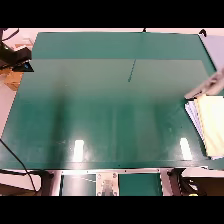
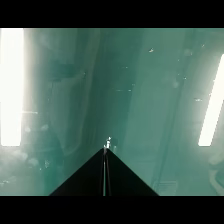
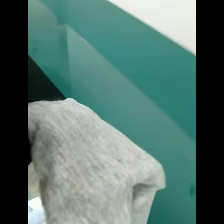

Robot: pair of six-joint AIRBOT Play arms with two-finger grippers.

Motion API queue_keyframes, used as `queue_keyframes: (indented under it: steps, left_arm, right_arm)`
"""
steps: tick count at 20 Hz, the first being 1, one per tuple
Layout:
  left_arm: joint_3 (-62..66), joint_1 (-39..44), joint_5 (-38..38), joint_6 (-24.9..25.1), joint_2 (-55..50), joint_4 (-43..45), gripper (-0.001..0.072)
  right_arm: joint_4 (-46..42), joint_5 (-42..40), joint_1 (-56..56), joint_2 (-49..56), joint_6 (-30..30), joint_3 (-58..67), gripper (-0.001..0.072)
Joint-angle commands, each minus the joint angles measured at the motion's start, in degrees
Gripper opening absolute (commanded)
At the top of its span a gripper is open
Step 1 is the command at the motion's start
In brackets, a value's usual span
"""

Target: Fold the shirts.

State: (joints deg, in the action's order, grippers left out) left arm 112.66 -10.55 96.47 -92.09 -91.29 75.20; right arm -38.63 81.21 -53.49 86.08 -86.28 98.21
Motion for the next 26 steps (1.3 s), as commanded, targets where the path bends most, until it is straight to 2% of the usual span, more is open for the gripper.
queue_keyframes:
  steps: [1,8,12,16,17,18,19,20,23,25,26]
  left_arm:
    - [0.0,0.0,0.1,0.1,0.0,0.0,0.0021]
    - [0.0,0.0,0.1,0.0,0.0,-0.5,0.0021]
    - [0.0,0.0,0.3,0.0,0.0,-0.6,0.0021]
    - [0.0,0.0,0.5,0.0,0.0,-0.6,0.0021]
    - [0.0,0.0,0.5,0.0,0.0,-0.6,0.0021]
    - [0.0,0.0,0.4,0.0,0.0,-0.6,0.0021]
    - [0.0,0.0,0.4,0.0,0.0,-0.6,0.0021]
    - [0.0,0.0,0.4,0.0,0.0,-0.6,0.0021]
    - [0.0,0.0,0.5,0.0,0.0,-0.6,0.0021]
    - [0.0,0.0,0.5,-0.1,0.0,-0.6,0.0021]
    - [0.0,0.0,0.4,0.0,0.0,-0.6,0.0021]
  right_arm:
    - [-10.3,7.1,-7.0,-1.0,-3.8,0.2,0.001]
    - [-40.0,17.1,-8.9,-6.9,-13.0,-0.8,0.0009]
    - [-47.9,17.8,-8.9,-6.9,-13.4,-8.7,0.001]
    - [-53.7,13.1,-8.9,-6.9,-13.8,-21.6,0.0012]
    - [-55.5,11.9,-8.9,-6.9,-14.1,-24.6,0.0045]
    - [-57.8,11.0,-8.9,-6.8,-15.2,-27.6,0.027]
    - [-59.7,10.9,-8.9,-6.5,-16.3,-29.7,0.0596]
    - [-61.0,11.0,-8.9,-6.3,-16.8,-31.0,0.0651]
    - [-58.6,11.1,-8.2,-6.1,-18.8,-27.5,0.0651]
    - [-52.3,10.7,-5.9,-6.1,-18.7,-20.7,0.0647]
    - [-49.0,10.3,-3.8,-6.1,-18.7,-16.9,0.0623]
